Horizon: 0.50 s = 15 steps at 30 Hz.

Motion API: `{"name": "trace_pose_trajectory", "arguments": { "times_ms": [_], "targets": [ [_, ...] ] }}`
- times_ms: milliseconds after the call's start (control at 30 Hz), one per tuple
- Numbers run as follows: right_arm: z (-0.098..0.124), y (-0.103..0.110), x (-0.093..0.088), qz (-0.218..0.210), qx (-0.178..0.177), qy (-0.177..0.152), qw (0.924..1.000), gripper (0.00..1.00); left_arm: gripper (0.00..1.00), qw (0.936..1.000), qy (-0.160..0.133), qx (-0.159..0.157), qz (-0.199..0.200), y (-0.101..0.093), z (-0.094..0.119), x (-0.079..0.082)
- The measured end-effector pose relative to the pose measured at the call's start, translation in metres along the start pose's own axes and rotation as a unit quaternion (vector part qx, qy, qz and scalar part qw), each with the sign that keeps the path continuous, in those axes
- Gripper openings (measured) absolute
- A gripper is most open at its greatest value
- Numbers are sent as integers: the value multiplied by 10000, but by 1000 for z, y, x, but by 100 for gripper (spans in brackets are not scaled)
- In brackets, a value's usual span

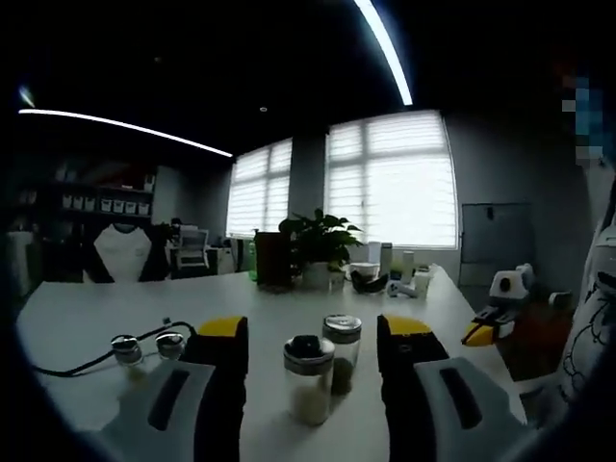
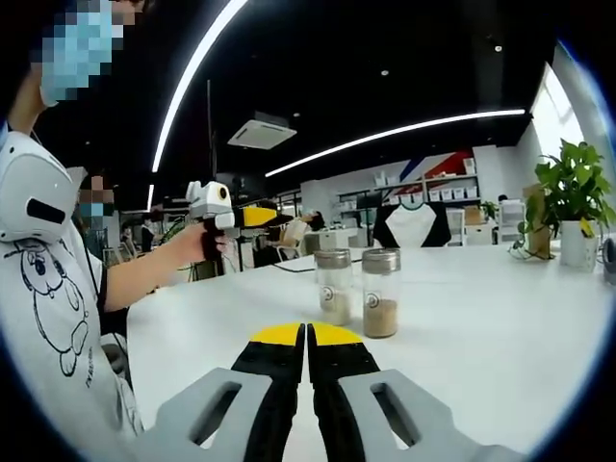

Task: Rotate the seasoning bottle until the label or dispensing opening points toward the visible target arrow and the bottle remains upright within the marked orientation range

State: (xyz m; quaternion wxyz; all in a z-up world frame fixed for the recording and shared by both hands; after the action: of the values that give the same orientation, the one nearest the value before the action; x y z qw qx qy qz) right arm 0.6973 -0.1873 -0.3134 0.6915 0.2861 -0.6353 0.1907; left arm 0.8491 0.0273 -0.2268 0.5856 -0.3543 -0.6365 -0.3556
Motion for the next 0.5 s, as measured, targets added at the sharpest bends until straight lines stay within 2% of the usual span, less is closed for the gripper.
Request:
{"name": "trace_pose_trajectory", "arguments": {
  "times_ms": [67,133,200,333,500],
  "targets": [
    [-1,2,1,28,13,0,10000,0,56,9999,128,78,57,1,7,-1],
    [-1,3,2,63,12,13,10000,0,55,9996,-12,128,271,0,16,4],
    [-1,3,4,89,9,6,10000,0,55,9995,-4,158,268,-2,25,5],
    [-3,5,10,153,20,-26,9999,0,55,9990,122,431,81,-2,45,4],
    [-6,8,15,225,59,-33,9997,0,55,9980,100,609,145,-6,67,1]
  ]
}}
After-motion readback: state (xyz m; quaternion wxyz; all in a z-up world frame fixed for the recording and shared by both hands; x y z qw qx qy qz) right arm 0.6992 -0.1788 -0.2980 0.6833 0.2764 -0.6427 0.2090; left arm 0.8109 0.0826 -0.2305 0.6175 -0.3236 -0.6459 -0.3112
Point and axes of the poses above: the point that each gripper's makers call its tool centre point, and the gripper's own axes: z roughly backward along the fingers, y roughly to its left, x roughly out of its top, the point moved 3 cm from there along z, roughly backward along the fingers, and after that the axes turned 5 degrees about -z, right-handed, at the moved point
